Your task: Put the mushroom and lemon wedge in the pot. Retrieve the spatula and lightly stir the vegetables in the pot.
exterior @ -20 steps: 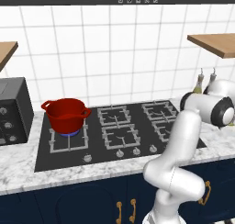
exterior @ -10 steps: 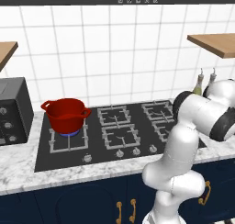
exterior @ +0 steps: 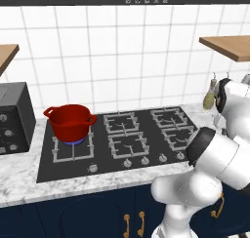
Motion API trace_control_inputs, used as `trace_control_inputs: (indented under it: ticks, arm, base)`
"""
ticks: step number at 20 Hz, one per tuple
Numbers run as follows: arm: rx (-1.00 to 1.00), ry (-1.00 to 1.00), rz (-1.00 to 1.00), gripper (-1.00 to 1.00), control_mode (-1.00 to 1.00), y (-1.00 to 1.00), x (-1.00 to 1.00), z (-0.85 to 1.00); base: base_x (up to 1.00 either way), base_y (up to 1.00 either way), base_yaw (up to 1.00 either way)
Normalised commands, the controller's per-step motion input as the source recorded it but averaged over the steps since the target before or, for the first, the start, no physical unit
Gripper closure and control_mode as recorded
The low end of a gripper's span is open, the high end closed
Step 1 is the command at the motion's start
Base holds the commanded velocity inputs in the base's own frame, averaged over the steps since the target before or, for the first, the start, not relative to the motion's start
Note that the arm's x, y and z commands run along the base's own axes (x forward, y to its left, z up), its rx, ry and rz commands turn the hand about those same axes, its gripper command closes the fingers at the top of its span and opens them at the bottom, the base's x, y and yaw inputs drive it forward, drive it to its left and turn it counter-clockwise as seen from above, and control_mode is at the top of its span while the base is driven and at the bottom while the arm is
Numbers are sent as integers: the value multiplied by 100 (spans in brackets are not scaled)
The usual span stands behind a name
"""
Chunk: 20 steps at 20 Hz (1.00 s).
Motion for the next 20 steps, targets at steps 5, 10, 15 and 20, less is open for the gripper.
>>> trace_control_inputs:
  ticks: [5,10,15,20]
  arm:
    - [0,0,16,100,-100,100,12,32]
    - [0,0,16,100,-100,100,35,17]
    - [0,0,15,100,-100,100,42,19]
    - [0,-1,13,100,-100,100,33,9]
  base:
    - [0,0,0]
    - [0,0,0]
    - [0,0,0]
    - [0,0,0]
